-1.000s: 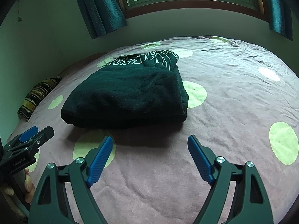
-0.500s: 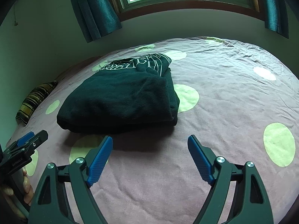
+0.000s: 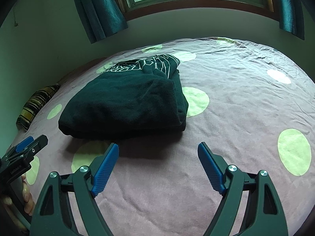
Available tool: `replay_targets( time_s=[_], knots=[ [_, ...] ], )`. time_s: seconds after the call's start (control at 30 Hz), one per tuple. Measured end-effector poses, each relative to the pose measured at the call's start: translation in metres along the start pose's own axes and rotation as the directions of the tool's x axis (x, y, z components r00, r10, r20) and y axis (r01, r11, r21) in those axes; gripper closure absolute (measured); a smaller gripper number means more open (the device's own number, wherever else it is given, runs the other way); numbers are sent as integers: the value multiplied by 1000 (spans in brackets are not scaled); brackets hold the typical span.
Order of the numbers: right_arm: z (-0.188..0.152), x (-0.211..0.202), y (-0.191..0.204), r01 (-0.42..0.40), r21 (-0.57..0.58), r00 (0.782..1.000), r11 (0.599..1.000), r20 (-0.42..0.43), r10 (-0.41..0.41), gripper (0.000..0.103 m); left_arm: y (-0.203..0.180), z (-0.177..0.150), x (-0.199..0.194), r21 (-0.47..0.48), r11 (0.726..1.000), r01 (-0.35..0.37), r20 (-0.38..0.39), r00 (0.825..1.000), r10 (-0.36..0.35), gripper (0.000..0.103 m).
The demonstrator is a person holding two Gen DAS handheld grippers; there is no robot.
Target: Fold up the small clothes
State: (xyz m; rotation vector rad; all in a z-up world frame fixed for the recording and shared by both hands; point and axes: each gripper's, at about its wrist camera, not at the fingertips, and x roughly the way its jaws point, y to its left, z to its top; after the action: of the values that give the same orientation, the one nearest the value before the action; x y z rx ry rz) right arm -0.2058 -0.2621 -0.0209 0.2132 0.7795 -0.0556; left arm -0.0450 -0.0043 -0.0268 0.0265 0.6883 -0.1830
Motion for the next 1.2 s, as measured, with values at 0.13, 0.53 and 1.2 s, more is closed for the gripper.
replay_targets(
  time_s=[0.13, 0.53, 1.2],
  knots=[
    [0, 1, 1, 0, 0, 1000, 1000, -2, 0, 21, 0, 0, 1, 4, 1000, -5, -3, 1000, 5, 2],
    [-2, 4, 2, -1, -1, 1000, 1000, -9, 1, 21, -1, 2, -5, 12, 1000, 3, 16, 1000, -3, 2],
    [-6, 9, 5, -20, -6, 999, 1000, -26, 20, 21, 5, 5, -13, 5, 999, 38, 22, 999, -38, 2]
  ],
)
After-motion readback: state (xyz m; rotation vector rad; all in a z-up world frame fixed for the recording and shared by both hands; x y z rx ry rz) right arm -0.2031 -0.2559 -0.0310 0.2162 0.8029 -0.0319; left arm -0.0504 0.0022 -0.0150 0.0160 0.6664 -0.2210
